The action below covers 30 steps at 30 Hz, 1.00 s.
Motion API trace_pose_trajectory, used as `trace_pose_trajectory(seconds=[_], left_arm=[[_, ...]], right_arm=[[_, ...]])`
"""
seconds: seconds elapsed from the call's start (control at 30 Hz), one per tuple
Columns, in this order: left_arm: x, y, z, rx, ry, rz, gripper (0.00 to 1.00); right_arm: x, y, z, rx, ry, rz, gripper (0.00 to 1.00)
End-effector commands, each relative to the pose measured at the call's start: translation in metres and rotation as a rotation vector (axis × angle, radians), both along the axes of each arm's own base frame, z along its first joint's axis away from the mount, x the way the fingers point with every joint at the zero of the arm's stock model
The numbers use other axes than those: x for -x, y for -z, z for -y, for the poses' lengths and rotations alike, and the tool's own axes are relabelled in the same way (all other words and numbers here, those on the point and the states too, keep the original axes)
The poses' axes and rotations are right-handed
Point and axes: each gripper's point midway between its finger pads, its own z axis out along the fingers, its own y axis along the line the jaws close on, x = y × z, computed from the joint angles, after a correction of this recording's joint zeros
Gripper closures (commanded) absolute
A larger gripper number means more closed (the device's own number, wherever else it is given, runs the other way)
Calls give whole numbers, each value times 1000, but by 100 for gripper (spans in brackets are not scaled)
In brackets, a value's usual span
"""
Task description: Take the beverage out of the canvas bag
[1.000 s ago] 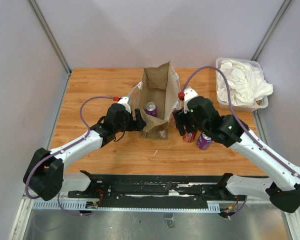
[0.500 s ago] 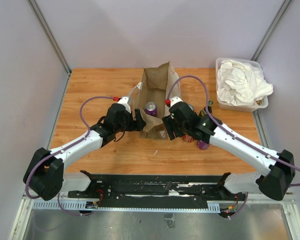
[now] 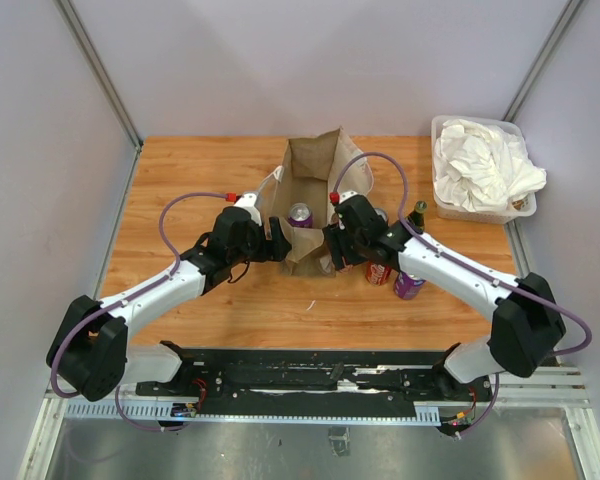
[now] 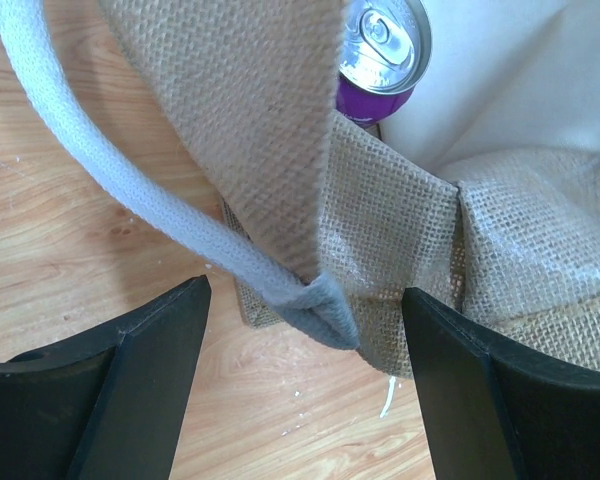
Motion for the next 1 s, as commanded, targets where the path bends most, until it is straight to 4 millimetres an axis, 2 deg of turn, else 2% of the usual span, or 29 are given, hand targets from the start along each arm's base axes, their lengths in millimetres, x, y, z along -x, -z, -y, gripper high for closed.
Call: trace_pose_trajectory(seconds=[0.0,0.2,0.73,0.97], left_arm=[[16,21,-9,-80,14,-71,18],[11,15,-13,-107,4,-48,17],[9,13,-16,-124,-7,-42,16],[9,13,-15,-122,-6,-44,15]], right_arm=[[-42,-9,-5,-51,55,75,99],[-50,0,-2,-13,63,50,99],[-41,28,29,61,134,-2,99],[-31,36,35,67,138,-29,97]])
